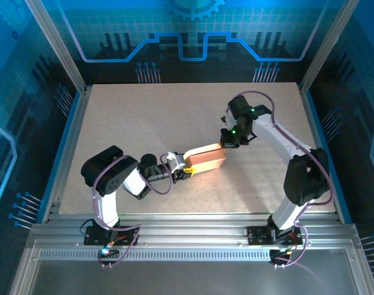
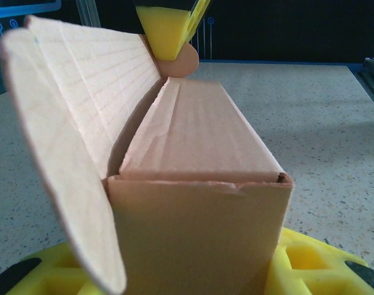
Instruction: Fold the paper box
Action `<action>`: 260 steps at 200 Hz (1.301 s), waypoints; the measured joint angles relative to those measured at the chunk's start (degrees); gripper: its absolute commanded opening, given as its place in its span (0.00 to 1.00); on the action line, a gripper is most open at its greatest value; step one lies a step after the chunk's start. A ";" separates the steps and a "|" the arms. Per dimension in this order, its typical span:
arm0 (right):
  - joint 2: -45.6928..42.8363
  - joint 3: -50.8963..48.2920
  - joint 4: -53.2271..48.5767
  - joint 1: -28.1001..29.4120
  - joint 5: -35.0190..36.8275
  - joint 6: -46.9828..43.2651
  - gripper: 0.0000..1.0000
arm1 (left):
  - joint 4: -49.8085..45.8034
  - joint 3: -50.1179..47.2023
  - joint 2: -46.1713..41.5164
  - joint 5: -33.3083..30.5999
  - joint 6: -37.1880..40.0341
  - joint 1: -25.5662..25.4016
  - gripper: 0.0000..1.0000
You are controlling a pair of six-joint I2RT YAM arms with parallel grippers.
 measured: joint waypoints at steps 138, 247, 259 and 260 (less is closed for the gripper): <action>-10.01 -17.25 25.20 3.74 6.75 0.02 0.00 | 1.36 1.46 3.26 -0.55 -8.52 2.21 0.34; -11.15 -17.51 24.35 4.90 9.77 -8.22 0.00 | 2.89 2.25 6.08 0.07 -6.36 3.02 0.31; -11.15 -17.46 24.24 4.92 9.79 -9.33 0.00 | 2.99 2.25 6.27 0.09 -6.23 3.04 0.31; -11.15 -17.46 24.24 4.92 9.79 -9.35 0.00 | 3.02 2.25 6.29 0.09 -6.23 3.04 0.31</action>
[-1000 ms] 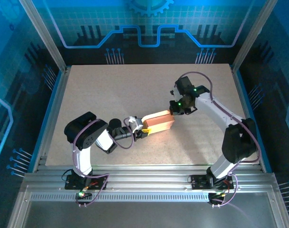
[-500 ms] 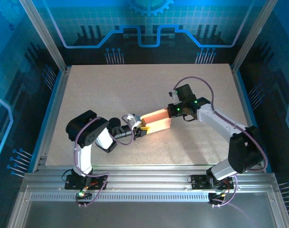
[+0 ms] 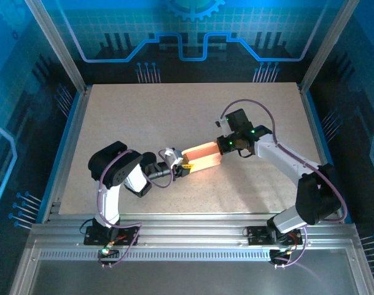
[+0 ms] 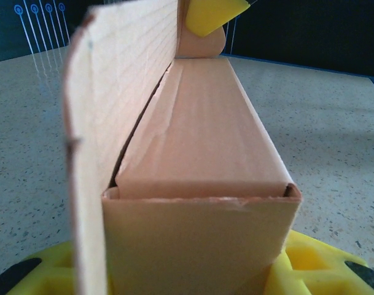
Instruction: Fold the paper box
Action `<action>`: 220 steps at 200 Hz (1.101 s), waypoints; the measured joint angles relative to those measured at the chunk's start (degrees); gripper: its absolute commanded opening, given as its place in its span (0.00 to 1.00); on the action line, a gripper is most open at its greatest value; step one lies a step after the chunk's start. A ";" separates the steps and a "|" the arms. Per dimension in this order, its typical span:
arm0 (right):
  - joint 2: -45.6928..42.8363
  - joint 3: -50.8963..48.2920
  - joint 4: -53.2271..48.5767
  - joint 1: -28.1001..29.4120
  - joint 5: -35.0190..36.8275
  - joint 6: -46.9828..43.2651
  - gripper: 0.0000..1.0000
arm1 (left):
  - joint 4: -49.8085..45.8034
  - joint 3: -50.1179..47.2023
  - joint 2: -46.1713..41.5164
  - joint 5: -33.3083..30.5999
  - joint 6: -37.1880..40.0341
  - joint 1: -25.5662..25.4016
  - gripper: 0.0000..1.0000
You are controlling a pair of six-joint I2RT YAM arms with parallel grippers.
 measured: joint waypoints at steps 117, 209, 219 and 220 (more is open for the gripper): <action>-2.80 -6.64 9.18 1.27 2.05 -1.73 0.00 | 0.81 0.48 0.81 1.42 -0.70 1.38 0.31; -6.95 -15.80 22.21 2.56 4.61 2.08 0.00 | 0.33 1.07 1.11 2.60 -3.30 2.51 0.46; -6.97 -16.06 22.73 2.56 4.61 2.08 0.00 | 0.26 1.07 1.18 2.58 -3.48 2.54 0.50; -6.97 -16.06 22.71 2.56 4.59 2.08 0.00 | 0.22 1.07 1.20 2.56 -3.56 2.54 0.50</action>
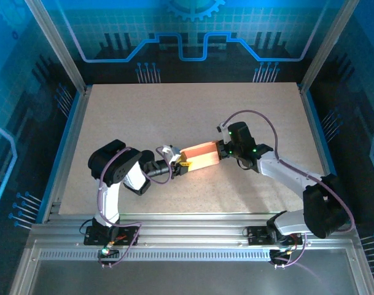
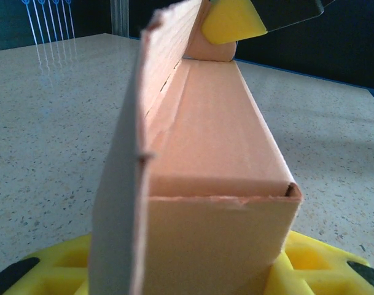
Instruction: Fold the paper box
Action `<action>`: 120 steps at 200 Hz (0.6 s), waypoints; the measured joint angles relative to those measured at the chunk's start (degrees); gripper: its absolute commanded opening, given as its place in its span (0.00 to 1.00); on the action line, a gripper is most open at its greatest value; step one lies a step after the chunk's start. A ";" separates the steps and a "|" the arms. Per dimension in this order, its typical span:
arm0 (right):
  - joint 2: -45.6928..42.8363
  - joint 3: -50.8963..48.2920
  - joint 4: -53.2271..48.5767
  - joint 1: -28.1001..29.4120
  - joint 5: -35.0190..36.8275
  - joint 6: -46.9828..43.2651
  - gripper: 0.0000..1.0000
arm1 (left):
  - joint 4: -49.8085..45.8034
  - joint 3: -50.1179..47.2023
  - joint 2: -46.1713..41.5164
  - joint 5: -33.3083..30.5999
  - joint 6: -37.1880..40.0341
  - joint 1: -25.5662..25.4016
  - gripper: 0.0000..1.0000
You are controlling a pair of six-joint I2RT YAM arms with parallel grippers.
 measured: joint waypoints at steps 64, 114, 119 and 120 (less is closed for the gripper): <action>-0.66 -0.13 -1.20 0.17 0.00 -0.57 0.00 | -5.38 -0.02 0.94 -3.28 -2.27 1.49 0.57; -0.66 -0.17 -1.36 0.37 1.14 -0.02 0.00 | -6.73 -0.07 0.94 -4.39 -2.97 1.55 0.77; -0.66 -0.17 -1.33 0.44 1.31 0.11 0.00 | -6.93 -0.13 0.92 -4.63 -3.06 1.55 0.80; -0.66 -0.17 -1.33 0.44 1.36 0.17 0.00 | -6.91 -0.15 0.92 -4.61 -3.13 1.55 0.80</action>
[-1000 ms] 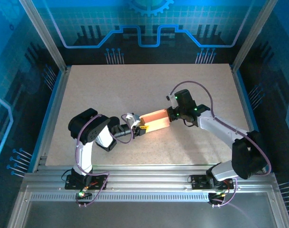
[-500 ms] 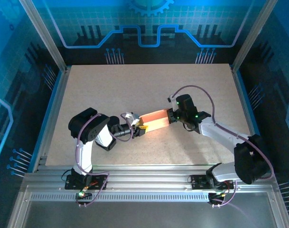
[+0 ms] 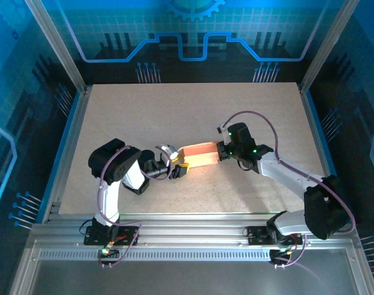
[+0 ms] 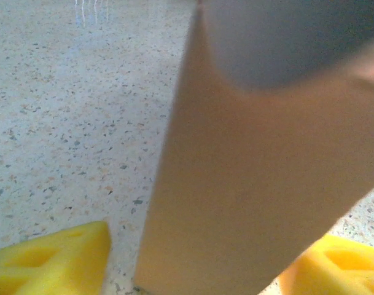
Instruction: Fold the paper box
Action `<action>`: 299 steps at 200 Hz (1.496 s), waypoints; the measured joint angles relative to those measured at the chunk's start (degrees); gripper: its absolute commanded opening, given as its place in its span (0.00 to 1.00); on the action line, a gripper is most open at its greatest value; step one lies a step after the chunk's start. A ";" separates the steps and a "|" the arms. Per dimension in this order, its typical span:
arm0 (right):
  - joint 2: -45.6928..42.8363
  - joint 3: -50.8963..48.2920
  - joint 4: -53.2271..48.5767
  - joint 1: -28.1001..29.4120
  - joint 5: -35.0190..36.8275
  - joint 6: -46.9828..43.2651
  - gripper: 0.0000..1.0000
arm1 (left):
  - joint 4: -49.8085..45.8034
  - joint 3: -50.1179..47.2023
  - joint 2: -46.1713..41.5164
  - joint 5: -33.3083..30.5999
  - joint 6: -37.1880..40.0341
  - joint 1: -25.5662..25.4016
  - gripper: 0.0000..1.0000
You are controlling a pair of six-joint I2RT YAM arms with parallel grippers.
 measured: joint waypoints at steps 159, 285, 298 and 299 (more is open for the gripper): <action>-1.33 -0.83 -1.73 3.06 10.40 5.03 0.00 | -1.46 -10.64 -17.18 -5.53 -7.30 0.02 0.99; -0.72 2.10 -7.21 5.20 12.79 5.27 0.00 | -40.74 -3.28 -52.17 -19.02 -12.07 -0.92 0.99; -0.72 2.25 -7.54 5.20 12.96 5.29 0.00 | -50.51 0.94 -53.81 -21.55 -10.95 -2.54 0.99; -0.72 2.25 -7.56 5.20 12.96 5.29 0.00 | -51.08 1.25 -53.88 -21.66 -10.93 -2.64 0.99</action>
